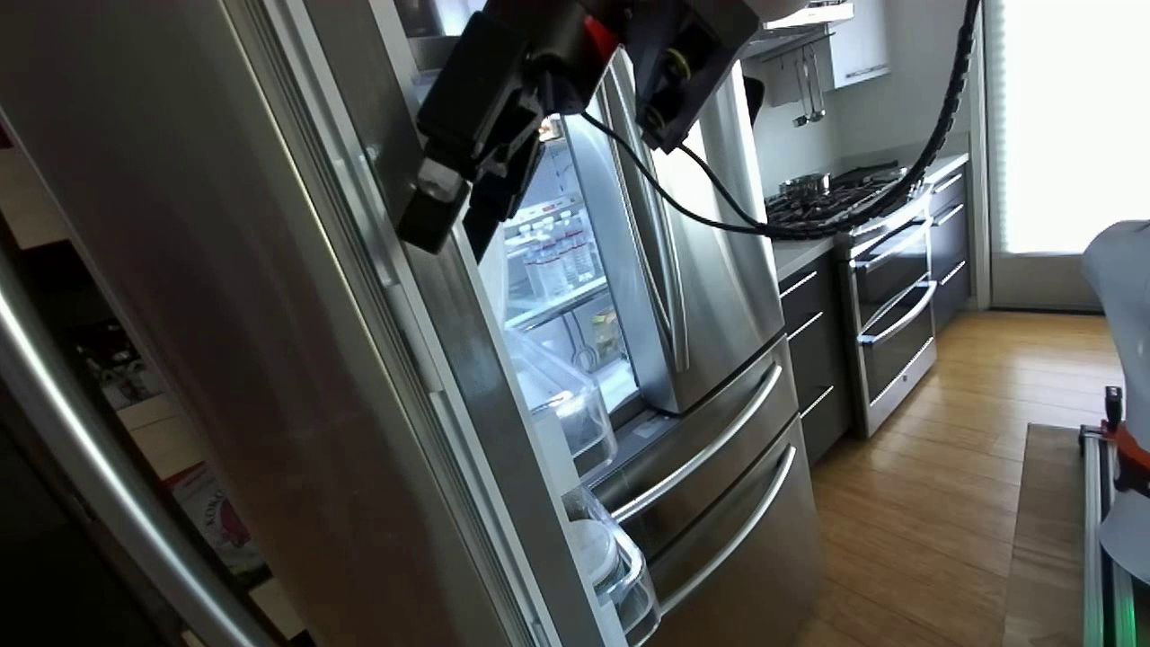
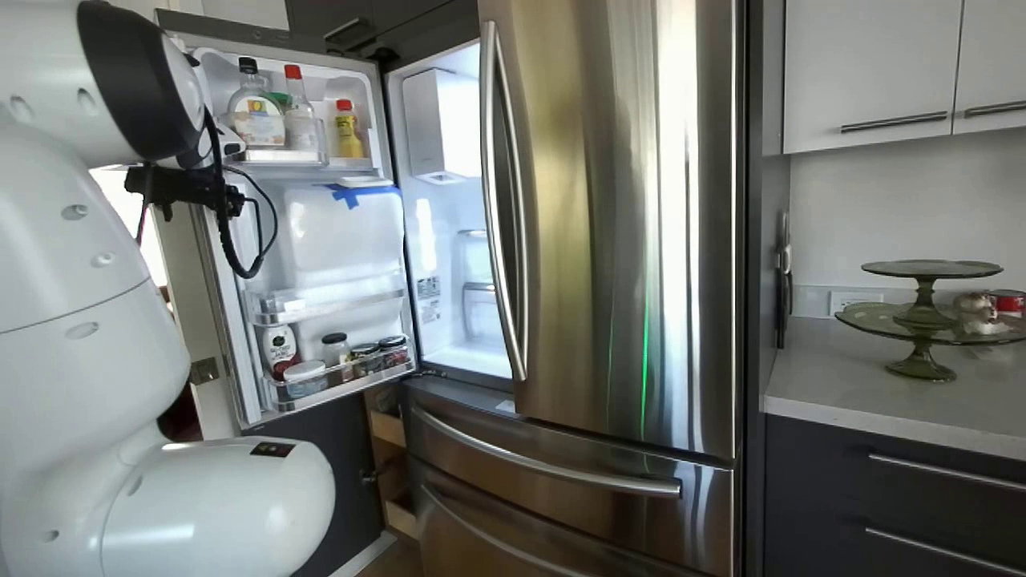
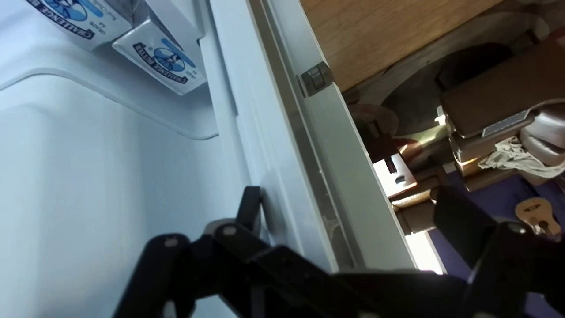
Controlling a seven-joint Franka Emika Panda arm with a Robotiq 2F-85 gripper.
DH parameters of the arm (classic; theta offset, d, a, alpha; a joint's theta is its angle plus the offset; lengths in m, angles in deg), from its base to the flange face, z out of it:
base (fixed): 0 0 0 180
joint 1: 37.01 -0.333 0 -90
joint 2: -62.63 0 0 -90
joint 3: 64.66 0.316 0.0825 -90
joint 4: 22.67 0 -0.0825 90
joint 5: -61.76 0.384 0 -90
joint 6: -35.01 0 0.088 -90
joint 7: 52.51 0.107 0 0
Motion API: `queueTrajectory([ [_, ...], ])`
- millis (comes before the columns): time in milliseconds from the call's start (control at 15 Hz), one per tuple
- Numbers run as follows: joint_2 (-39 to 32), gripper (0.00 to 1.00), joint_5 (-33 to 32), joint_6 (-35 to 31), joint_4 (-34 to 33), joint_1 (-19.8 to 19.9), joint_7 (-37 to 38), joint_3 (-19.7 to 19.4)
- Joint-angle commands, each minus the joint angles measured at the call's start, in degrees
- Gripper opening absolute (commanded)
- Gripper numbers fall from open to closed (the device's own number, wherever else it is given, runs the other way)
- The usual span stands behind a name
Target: Open the fridge door
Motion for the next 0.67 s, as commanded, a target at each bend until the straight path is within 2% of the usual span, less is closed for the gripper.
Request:
queueTrajectory([
  [0,-2.0,1.00,4.5,-6.3,-0.3,-1.8,-2.2,-0.2],
  [333,-3.3,1.00,7.7,-11.1,0.1,-2.6,-2.7,-0.4],
  [467,-3.3,1.00,10.0,-11.1,-0.1,-3.0,-2.8,-0.8],
  [600,-2.4,1.00,9.1,-9.9,0.6,-2.2,-1.1,-0.8],
])
